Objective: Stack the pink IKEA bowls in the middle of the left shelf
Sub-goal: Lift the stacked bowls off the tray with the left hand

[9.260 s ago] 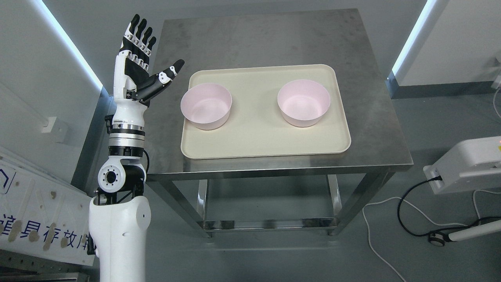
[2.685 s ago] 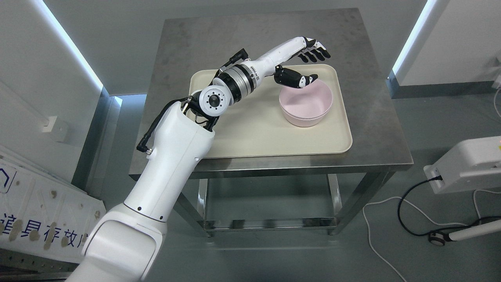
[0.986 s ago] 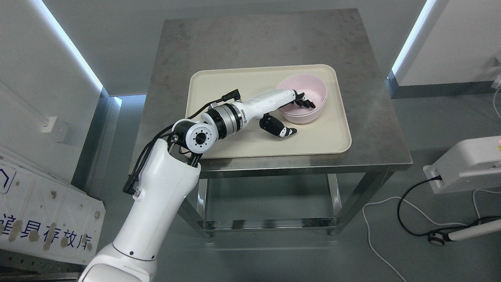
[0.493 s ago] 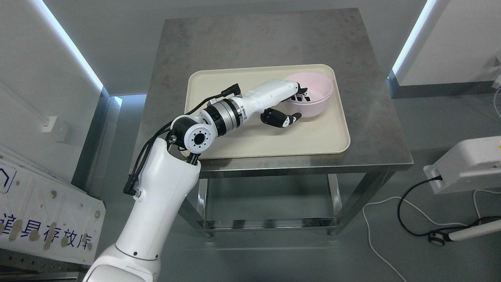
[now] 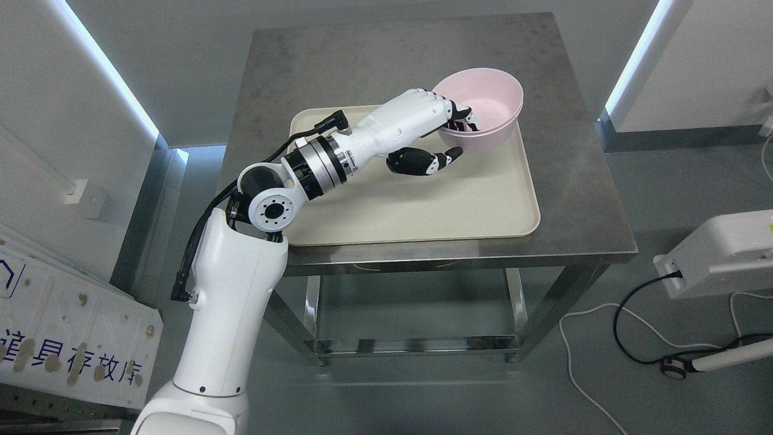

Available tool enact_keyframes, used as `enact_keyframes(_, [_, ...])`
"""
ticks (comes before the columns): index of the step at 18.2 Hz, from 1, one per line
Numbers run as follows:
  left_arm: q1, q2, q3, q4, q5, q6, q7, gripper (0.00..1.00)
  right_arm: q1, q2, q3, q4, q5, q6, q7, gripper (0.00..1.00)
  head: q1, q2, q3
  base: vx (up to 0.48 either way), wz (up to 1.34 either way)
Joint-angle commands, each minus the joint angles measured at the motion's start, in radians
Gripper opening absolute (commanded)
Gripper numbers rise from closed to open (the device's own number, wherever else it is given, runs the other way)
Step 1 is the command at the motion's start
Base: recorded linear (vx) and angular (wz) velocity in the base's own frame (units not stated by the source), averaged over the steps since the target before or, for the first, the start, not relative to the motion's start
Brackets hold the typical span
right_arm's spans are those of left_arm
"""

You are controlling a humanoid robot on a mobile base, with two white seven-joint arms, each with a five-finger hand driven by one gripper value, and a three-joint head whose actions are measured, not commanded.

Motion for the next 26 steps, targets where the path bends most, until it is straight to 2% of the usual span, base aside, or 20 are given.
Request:
enact_keyframes(1, [0.061, 0.005, 0.256, -0.122, 0.045, -0.11, -0.005, 0.01, 0.0, -0.017, -0.005, -0.017, -0.002, 0.0, -0.001, 1.0, 0.0, 0.0, 0.0, 0.0, 0.0])
enact_keyframes(9, [0.15, 0.005, 0.304, -0.179, 0.069, -0.234, -0.003, 0.02, 0.0, -0.017, -0.005, -0.017, -0.002, 0.0, -0.001, 1.0, 0.0, 0.0, 0.0, 0.0, 0.0])
enact_keyframes(12, [0.17, 0.005, 0.321, -0.179, 0.128, -0.213, -0.003, 0.02, 0.0, -0.017, -0.005, -0.017, -0.002, 0.0, -0.001, 1.0, 0.0, 0.0, 0.0, 0.0, 0.0])
enact_keyframes(26, [0.195, 0.005, 0.35, -0.185, 0.149, -0.214, -0.003, 0.04, 0.0, -0.017, -0.005, -0.017, -0.002, 0.0, -0.001, 1.0, 0.0, 0.0, 0.0, -0.012, 0.0])
